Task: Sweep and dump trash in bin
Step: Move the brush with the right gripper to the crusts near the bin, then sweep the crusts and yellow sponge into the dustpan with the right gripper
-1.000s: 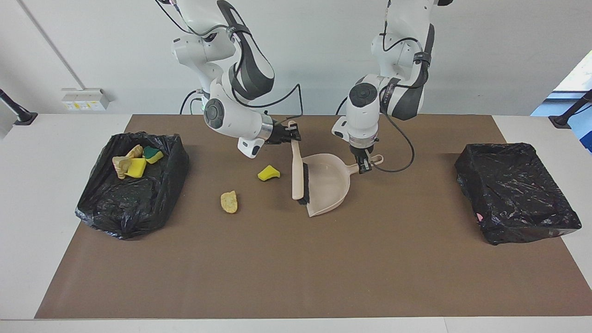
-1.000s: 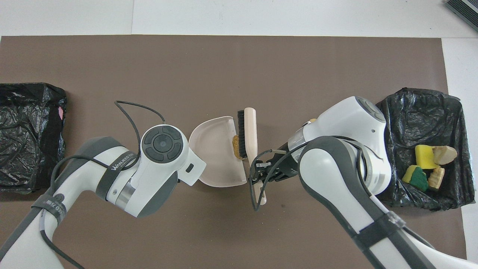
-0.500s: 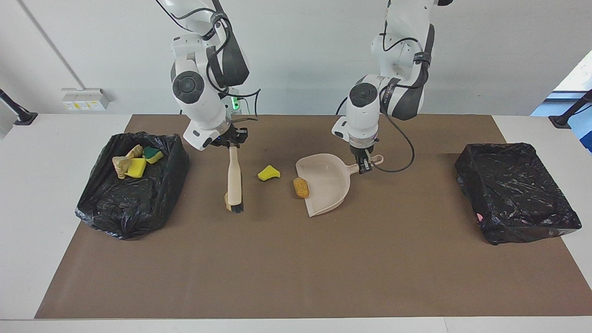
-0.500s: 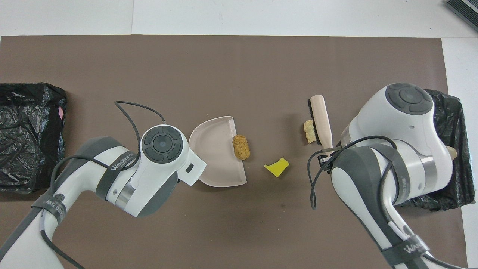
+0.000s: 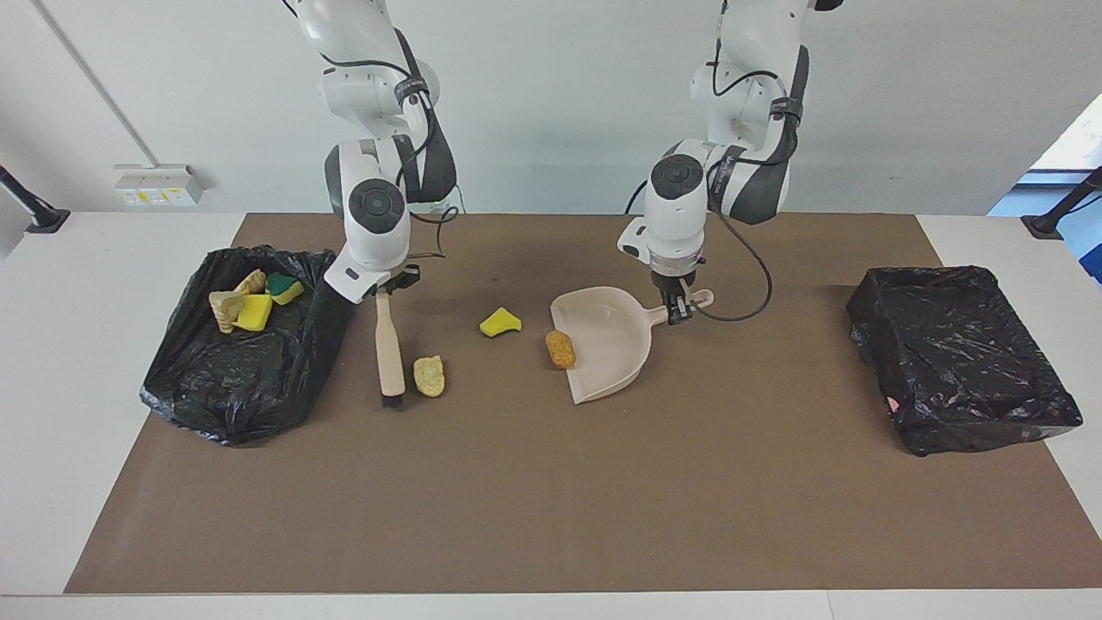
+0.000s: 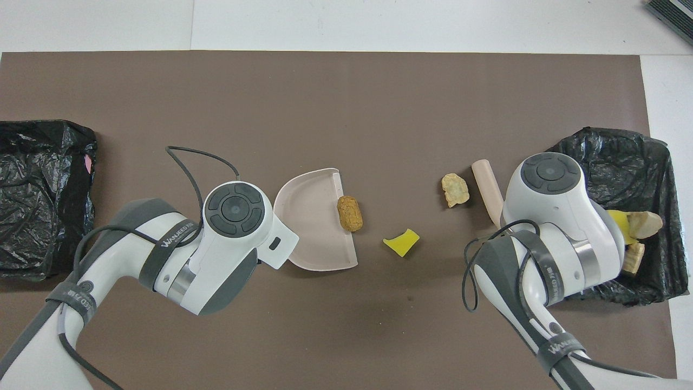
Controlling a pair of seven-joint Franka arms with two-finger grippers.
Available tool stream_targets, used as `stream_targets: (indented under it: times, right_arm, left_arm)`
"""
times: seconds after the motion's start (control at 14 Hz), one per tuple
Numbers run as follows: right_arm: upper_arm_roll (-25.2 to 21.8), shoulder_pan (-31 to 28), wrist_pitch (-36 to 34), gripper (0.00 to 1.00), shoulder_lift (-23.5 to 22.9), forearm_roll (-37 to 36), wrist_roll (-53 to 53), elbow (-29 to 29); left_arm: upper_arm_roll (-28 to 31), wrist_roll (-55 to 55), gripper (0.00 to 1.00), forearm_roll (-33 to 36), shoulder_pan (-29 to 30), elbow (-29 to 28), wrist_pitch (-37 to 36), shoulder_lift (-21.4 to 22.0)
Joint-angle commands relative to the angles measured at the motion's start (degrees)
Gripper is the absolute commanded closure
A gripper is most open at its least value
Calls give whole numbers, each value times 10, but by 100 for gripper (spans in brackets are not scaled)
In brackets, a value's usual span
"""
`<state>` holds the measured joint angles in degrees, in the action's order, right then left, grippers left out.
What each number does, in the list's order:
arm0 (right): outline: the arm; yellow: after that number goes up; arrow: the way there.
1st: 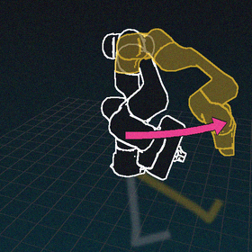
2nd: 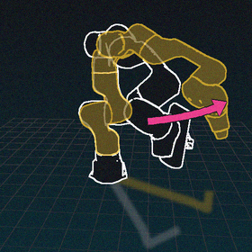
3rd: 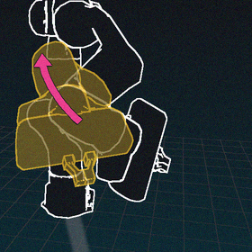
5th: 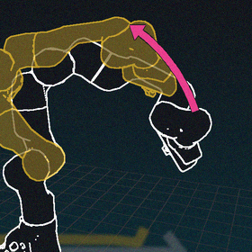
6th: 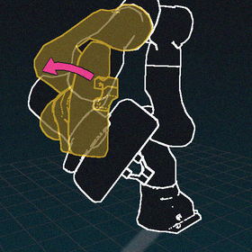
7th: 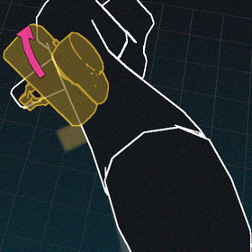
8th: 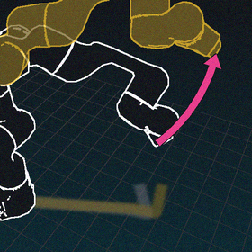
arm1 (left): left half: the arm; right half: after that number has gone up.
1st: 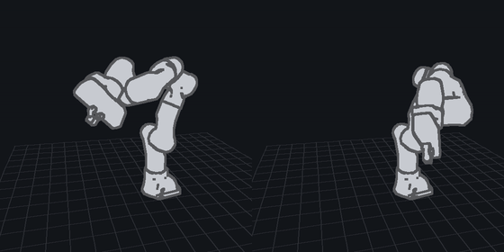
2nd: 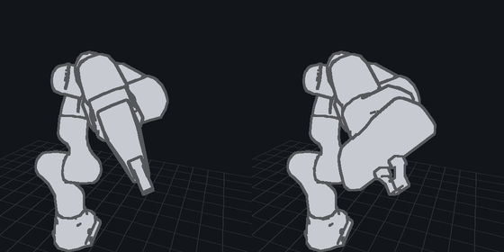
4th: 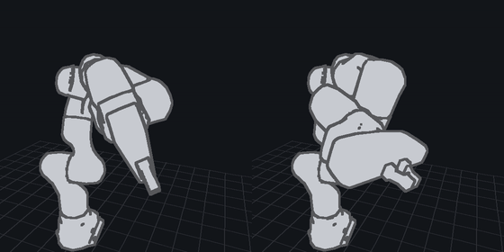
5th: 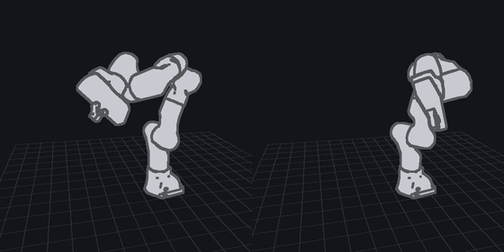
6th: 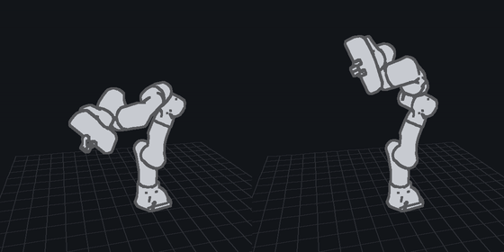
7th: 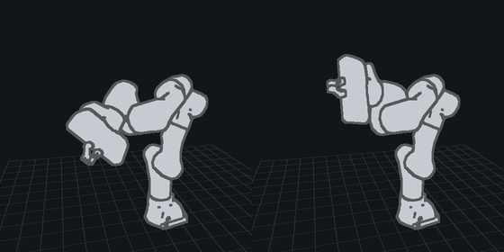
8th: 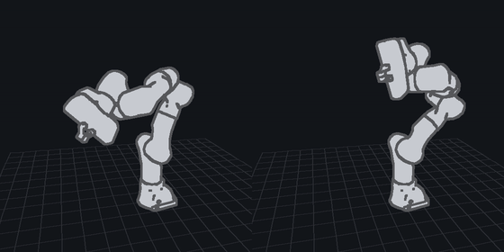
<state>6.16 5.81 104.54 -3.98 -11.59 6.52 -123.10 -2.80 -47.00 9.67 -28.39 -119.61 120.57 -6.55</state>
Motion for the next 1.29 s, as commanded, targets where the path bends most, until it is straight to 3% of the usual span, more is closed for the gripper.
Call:
stream_targets:
  times: [0.0, 0.29, 0.86, 1.21]
  right_arm:
    - [11, 41, -3, 100, 10, 66, -3, -13]
    - [11, 138, 35, 100, -10, 197, 67, -14]
    - [12, 202, 131, 100, -36, 509, 41, 18]
    - [5, 176, 77, 100, -1, 496, 50, 40]
  left_arm:
    - [5, 8, 100, 11, -6, -24, 19, 17]
    - [5, 8, 100, 11, -6, -24, 17, 17]
    - [5, 2, 100, 11, -4, -24, 19, 16]
    - [4, -69, 100, 10, 26, -23, 50, 8]
